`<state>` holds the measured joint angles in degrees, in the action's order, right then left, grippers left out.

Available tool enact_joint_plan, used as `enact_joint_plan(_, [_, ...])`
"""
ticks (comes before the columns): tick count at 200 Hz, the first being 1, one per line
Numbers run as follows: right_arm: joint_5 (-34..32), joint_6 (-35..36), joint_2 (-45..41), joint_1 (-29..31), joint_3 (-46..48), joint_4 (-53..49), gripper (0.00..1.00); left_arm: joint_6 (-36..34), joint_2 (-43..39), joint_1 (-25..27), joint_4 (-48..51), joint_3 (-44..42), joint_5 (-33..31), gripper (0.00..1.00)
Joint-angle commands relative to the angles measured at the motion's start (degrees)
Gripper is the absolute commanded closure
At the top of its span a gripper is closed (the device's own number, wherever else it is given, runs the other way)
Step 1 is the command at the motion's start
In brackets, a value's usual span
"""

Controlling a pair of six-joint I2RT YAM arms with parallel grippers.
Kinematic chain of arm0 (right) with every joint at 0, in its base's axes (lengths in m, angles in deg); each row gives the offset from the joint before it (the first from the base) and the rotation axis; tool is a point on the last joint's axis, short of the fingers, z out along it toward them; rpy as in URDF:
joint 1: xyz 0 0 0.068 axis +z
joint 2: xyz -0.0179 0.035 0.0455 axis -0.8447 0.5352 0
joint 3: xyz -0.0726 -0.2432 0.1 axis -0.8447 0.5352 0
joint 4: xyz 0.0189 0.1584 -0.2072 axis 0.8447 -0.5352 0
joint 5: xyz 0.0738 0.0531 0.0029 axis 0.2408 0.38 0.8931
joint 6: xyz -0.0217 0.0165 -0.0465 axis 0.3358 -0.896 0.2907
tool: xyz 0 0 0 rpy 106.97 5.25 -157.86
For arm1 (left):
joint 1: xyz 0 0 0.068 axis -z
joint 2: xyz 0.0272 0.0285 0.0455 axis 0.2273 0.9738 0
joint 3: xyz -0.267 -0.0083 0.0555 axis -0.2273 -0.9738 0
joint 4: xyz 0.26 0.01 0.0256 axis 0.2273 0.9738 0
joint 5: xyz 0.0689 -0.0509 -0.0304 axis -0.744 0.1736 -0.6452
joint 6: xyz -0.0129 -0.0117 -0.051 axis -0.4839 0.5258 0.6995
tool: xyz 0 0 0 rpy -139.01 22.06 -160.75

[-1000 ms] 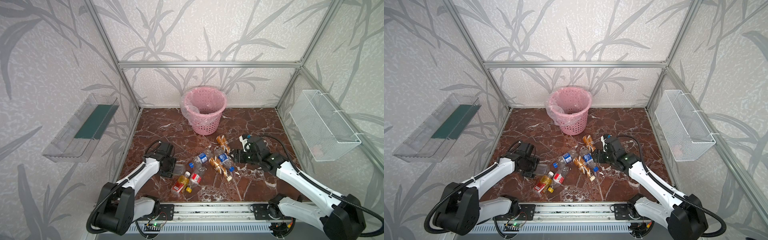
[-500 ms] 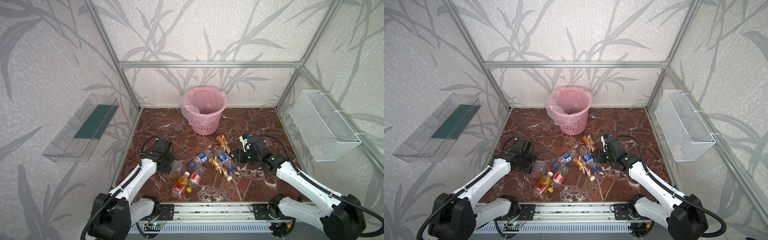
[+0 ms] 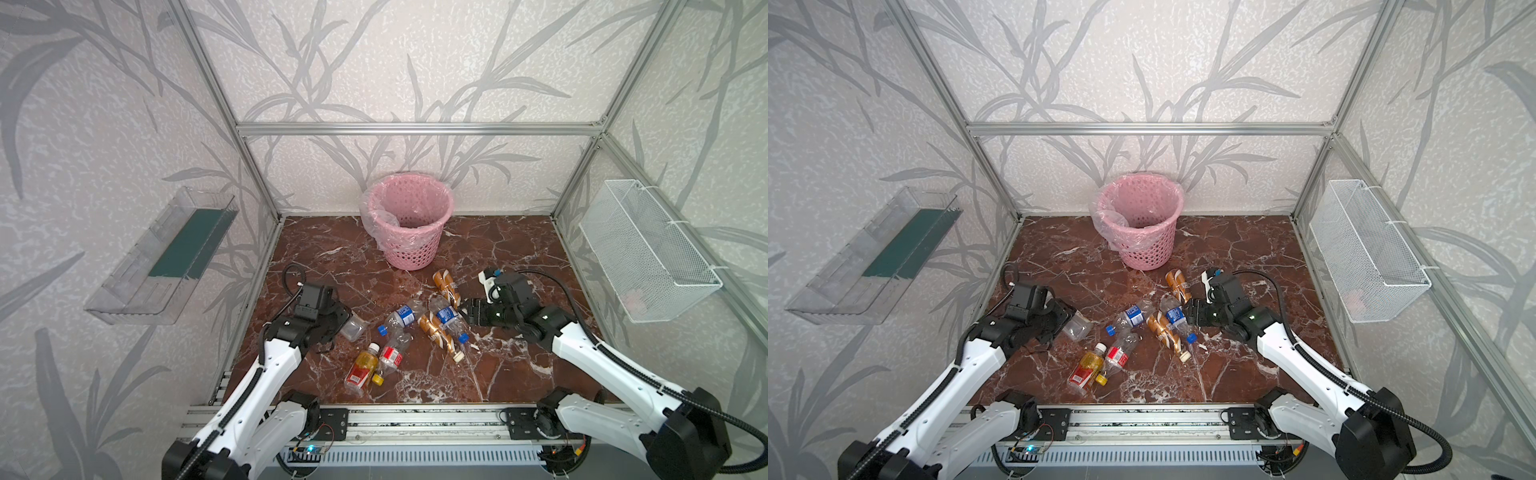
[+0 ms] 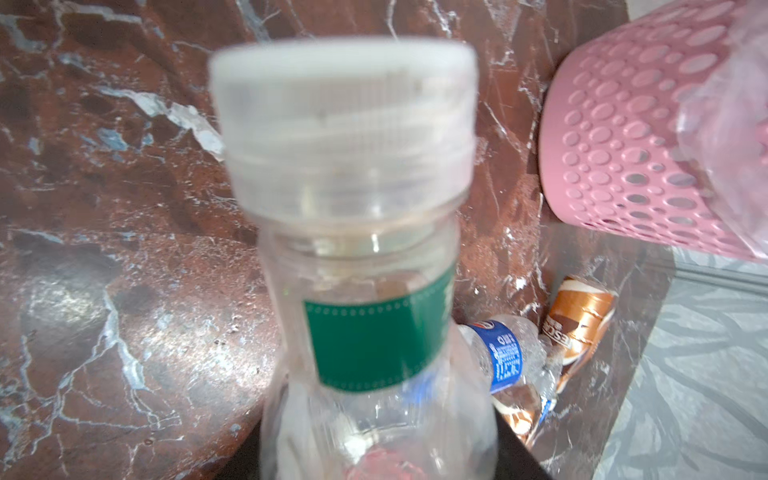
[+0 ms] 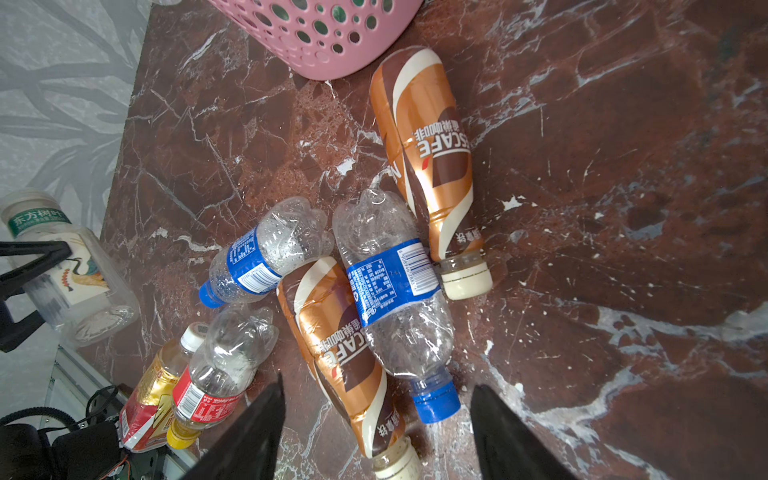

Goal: Throw the plastic bottles in the bin
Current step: 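Swing the left gripper over the pink bin and release the bottle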

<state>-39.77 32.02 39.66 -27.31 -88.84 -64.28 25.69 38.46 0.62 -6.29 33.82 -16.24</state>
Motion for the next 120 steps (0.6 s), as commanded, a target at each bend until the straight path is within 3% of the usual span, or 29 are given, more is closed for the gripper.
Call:
enact_joint_plan(1, [0.4, 0.2, 0.3, 0.1, 0.5, 1.1, 0.29, -7.9, -3.0, -0.3, -1.1, -1.9, 1.3, 0.52])
enact_joint_plan(76, [0.2, 0.2, -0.2, 0.2, 1.2, 0.4, 0.3, -15.3, -4.3, -0.3, -6.4, -2.5, 6.4, 0.5])
enact_joint_plan(101, [-0.2, 0.2, -1.0, 0.2, 1.2, 0.1, 0.3, -16.4, -1.8, -0.2, -11.1, 3.2, 8.6, 0.5])
enact_joint_plan(120, [-0.5, 0.2, -1.7, 0.2, 1.0, -0.6, 0.3, -17.8, 3.2, 0.5, -16.4, 13.7, 10.3, 0.51])
